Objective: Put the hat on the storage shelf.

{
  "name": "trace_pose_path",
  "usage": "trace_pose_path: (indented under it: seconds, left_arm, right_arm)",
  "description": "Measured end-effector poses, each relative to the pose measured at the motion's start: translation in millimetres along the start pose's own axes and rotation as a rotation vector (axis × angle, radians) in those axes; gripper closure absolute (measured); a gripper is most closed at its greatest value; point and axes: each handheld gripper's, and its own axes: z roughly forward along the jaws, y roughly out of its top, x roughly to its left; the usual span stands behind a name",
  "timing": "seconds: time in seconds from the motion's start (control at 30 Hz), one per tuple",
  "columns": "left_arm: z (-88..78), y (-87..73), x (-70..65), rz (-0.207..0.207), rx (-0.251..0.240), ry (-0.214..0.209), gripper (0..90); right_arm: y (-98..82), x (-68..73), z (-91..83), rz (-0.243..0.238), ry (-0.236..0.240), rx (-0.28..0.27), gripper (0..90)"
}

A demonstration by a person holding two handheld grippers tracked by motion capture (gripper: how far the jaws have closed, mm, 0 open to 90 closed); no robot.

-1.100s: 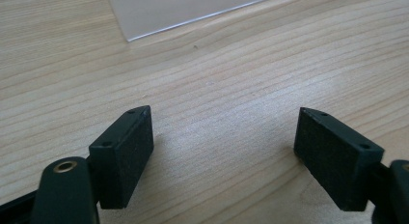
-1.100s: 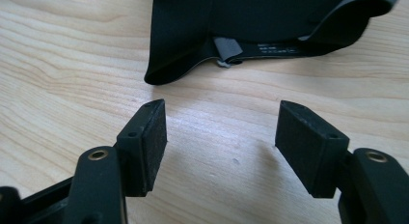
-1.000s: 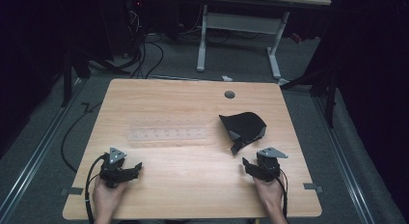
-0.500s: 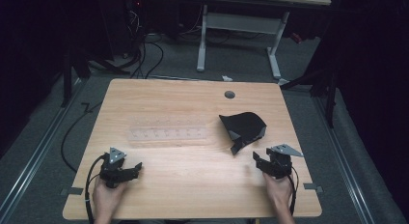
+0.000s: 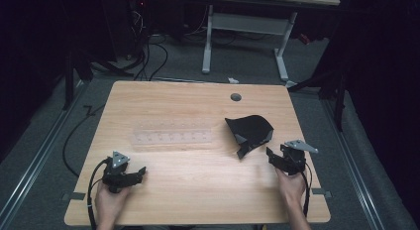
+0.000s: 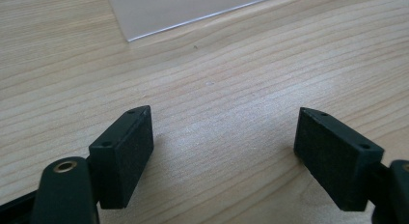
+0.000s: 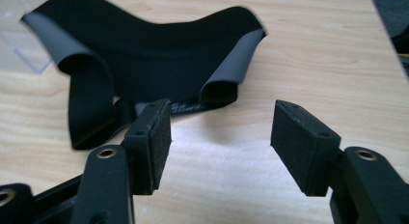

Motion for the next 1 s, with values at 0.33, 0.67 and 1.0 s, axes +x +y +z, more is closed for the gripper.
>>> trace_pose_path:
  seconds: [0.33, 0.67, 1.0]
  left_arm:
    - [-0.1, -0.1, -0.1, 0.001, 0.001, -0.002, 22.2]
    - [-0.1, -0.1, 0.0, 0.003, 0.002, -0.001, 22.2]
    - [-0.1, -0.1, -0.1, 0.001, 0.001, -0.001, 22.2]
  right_arm:
    - [17.5, -11.0, 9.8, 0.032, 0.002, -0.009, 35.1]
    - [32.6, -11.1, 26.1, 0.03, 0.025, 0.008, 32.5]
    - [42.6, -11.9, 52.1, 0.05, 0.031, 0.031, 31.8]
